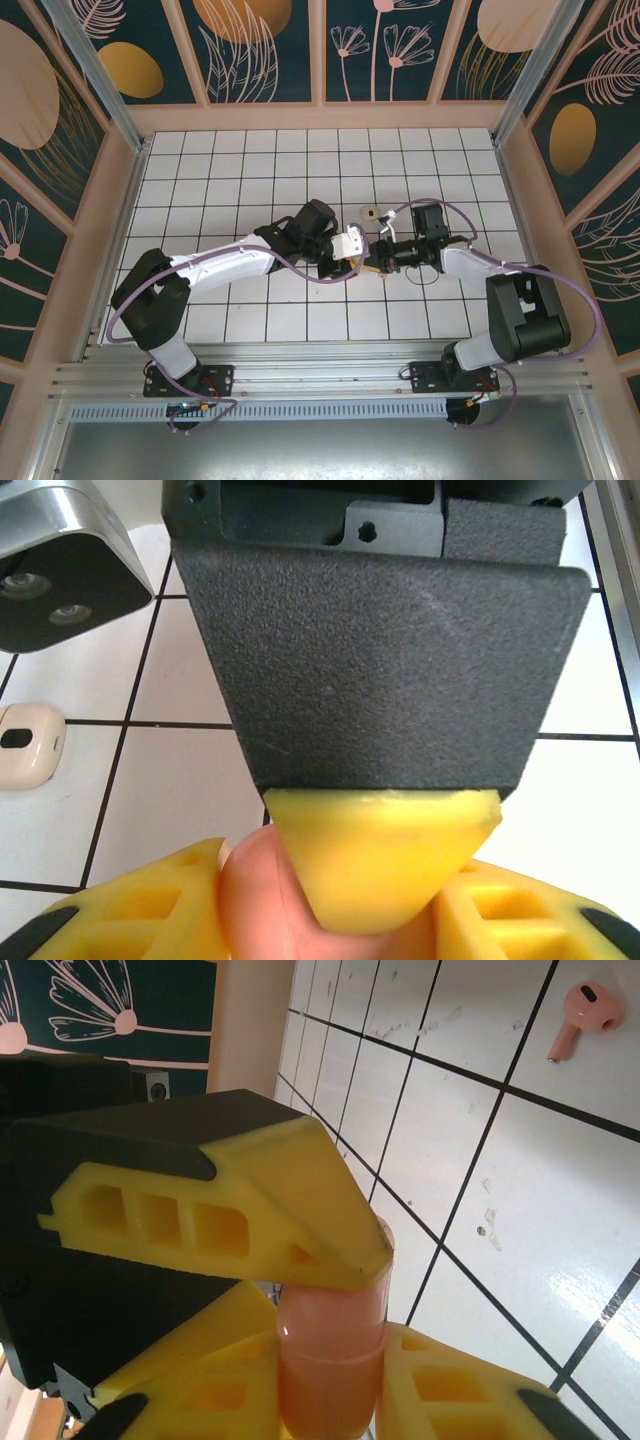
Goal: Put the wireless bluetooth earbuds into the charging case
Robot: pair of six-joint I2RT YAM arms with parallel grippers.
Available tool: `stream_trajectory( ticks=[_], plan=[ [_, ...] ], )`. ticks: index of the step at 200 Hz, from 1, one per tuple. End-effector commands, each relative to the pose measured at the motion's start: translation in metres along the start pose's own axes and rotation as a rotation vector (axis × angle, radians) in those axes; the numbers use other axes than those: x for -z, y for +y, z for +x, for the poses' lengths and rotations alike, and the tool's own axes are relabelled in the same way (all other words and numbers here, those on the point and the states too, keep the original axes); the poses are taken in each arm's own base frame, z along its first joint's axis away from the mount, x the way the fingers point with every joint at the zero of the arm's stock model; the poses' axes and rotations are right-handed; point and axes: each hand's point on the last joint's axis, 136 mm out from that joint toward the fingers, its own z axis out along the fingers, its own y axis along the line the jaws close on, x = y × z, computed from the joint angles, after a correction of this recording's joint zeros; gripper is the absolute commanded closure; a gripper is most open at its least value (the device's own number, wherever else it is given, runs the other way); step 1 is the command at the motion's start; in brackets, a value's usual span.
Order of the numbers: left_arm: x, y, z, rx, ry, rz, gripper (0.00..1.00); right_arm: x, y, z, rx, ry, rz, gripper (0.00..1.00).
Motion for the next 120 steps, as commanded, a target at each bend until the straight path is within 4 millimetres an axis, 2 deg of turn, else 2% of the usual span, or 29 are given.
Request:
stream_trajectory(
  ticks=[1,18,26,35,80,100,105,120],
  plan=[
    [0.014,-0.003,-0.031,-0.032,-0.096,-0.013,0.52,0.006,0.008,-0.011,0.078,-0.053,0.025,0.79],
    [0.016,0.003,-0.036,0.012,-0.124,-0.04,0.44,0.015,0.013,-0.017,0.12,-0.105,0.045,0.8],
    [0.019,0.005,-0.041,0.033,-0.151,-0.05,0.36,0.02,0.015,-0.019,0.143,-0.132,0.058,0.81],
    [0.023,0.007,-0.045,0.049,-0.185,-0.062,0.34,0.025,0.018,-0.021,0.173,-0.163,0.071,0.81],
    [0.047,0.02,-0.059,0.123,-0.321,-0.078,0.32,0.049,0.042,-0.031,0.377,-0.325,0.112,0.83],
    [0.062,0.019,-0.069,0.127,-0.407,-0.058,0.33,0.054,0.053,-0.034,0.473,-0.376,0.104,0.84],
    [0.061,0.015,-0.061,0.139,-0.406,-0.046,0.33,0.055,0.056,-0.035,0.495,-0.386,0.101,0.84],
    [0.072,0.01,-0.064,0.138,-0.462,-0.034,0.34,0.057,0.064,-0.036,0.56,-0.408,0.083,0.84]
  ],
)
